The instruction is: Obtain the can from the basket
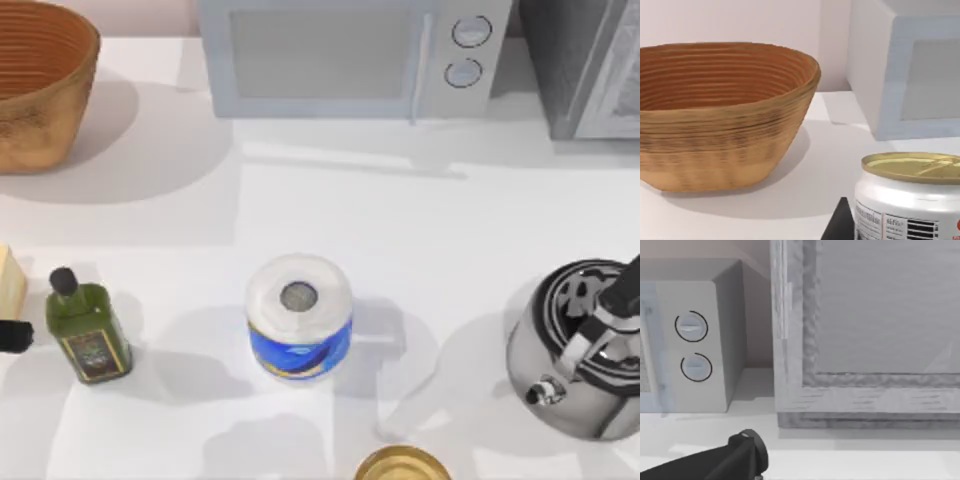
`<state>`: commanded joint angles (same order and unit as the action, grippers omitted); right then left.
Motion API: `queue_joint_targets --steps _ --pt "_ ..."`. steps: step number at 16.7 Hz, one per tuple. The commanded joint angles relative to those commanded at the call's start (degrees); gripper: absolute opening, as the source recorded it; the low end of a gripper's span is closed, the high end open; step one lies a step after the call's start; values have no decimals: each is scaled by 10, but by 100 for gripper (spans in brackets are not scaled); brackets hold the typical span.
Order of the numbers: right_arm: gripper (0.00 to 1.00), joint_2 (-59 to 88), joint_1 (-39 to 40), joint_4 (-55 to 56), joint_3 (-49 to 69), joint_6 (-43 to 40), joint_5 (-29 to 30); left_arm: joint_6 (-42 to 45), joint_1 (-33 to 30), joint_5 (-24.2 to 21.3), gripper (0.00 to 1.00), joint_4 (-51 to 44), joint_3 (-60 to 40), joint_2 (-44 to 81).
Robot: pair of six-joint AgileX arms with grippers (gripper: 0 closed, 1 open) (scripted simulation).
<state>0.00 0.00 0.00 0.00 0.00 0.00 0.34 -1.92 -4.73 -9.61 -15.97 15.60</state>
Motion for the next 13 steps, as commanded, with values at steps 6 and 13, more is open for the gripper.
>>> queue_joint_targets --steps 6,13 --pt "100 0 0 0 0 0 0 -3 18 46 0 93 155 -151" --pt "100 0 0 0 0 0 0 -2 17 47 0 95 160 -154"
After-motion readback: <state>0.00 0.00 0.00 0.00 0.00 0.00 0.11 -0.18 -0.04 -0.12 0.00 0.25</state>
